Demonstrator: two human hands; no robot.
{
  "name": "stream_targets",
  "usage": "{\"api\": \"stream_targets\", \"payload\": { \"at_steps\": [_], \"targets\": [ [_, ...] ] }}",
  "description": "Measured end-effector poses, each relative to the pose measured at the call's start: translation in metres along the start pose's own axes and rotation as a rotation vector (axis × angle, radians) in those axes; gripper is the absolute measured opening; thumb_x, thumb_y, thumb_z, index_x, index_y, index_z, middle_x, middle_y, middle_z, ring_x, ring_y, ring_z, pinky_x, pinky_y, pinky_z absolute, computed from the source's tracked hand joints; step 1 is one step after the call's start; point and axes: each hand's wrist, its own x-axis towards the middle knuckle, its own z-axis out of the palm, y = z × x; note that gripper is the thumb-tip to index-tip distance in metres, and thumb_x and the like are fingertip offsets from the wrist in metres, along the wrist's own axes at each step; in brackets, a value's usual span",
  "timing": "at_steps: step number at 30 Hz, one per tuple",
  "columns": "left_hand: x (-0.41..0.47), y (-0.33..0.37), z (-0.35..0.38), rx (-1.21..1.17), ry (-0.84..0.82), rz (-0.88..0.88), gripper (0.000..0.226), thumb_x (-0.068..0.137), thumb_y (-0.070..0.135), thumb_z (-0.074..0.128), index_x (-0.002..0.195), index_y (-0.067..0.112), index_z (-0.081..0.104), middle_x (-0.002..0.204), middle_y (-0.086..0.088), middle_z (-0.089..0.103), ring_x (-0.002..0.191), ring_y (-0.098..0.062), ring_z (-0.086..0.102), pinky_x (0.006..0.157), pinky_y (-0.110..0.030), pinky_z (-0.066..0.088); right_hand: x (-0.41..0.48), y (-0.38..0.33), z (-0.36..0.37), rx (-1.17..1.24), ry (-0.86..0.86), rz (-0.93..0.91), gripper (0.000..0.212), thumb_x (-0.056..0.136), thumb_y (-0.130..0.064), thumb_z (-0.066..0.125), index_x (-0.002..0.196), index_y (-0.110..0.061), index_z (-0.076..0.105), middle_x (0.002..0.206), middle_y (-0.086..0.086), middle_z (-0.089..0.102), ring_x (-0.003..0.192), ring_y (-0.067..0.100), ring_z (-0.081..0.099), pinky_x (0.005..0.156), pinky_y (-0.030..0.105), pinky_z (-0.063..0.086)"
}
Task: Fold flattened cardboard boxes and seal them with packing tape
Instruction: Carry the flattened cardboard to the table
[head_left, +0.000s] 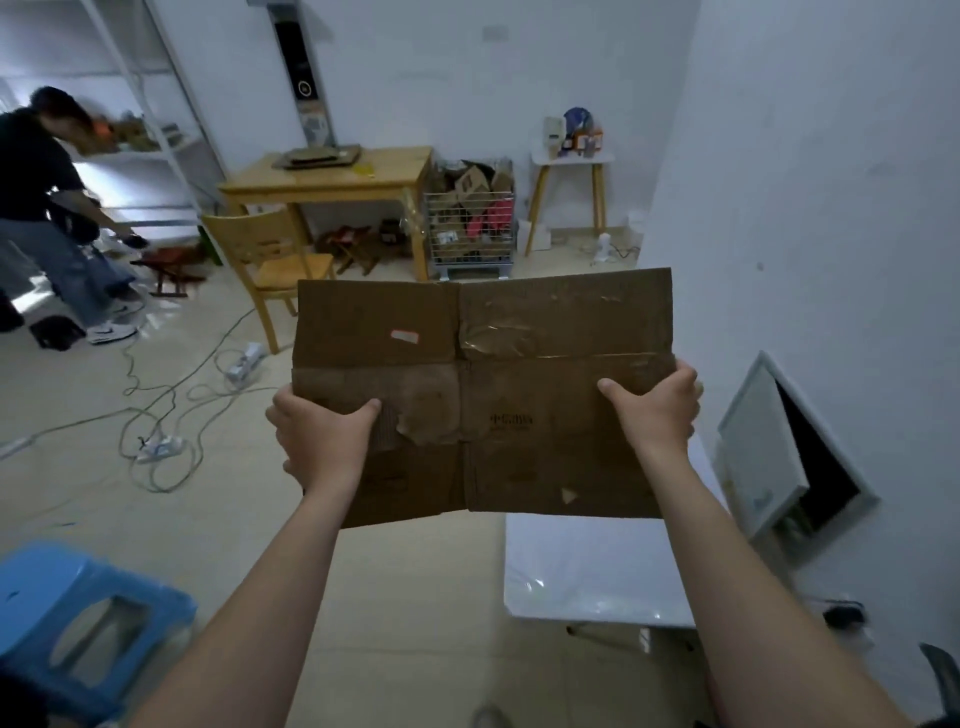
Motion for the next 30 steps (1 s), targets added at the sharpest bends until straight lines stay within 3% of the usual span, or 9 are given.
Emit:
{"api": "stream_targets", "payload": {
  "at_steps": [13, 22, 30],
  "targets": [
    [0.305, 0.023, 0.101, 0.054, 0.111, -0.061, 0.097, 0.069, 0.041, 0.092, 0.143, 0.011, 0.035, 0.144, -0.013, 0.042, 0.133, -0.039, 0.046, 0.103, -0.066, 0.041, 0.164, -0.138, 0.289, 0.017, -0.123, 0.003, 0.09, 0.077, -0.039, 0.086, 0.144, -0.008, 0.035, 0.148, 0.015, 0.039, 0.138, 0.038, 0.038, 0.111, 0.058, 0.033],
    [0.522, 0.011, 0.185, 0.045, 0.067, -0.038, 0.096, 0.07, 0.04, 0.091, 0.142, 0.009, 0.034, 0.143, -0.012, 0.041, 0.133, -0.039, 0.046, 0.101, -0.068, 0.043, 0.253, -0.213, 0.492, -0.046, -0.106, 0.007, 0.094, 0.076, -0.042, 0.086, 0.145, -0.007, 0.033, 0.15, 0.015, 0.035, 0.14, 0.038, 0.034, 0.111, 0.058, 0.031],
    [0.723, 0.048, 0.27, 0.042, -0.009, 0.003, 0.094, 0.074, 0.038, 0.09, 0.141, 0.005, 0.033, 0.146, -0.015, 0.04, 0.134, -0.042, 0.043, 0.104, -0.065, 0.04, 0.349, -0.29, 0.641, -0.037, -0.03, 0.064, 0.092, 0.076, -0.041, 0.086, 0.144, -0.007, 0.033, 0.151, 0.015, 0.034, 0.141, 0.037, 0.032, 0.113, 0.059, 0.031]
  ]
}}
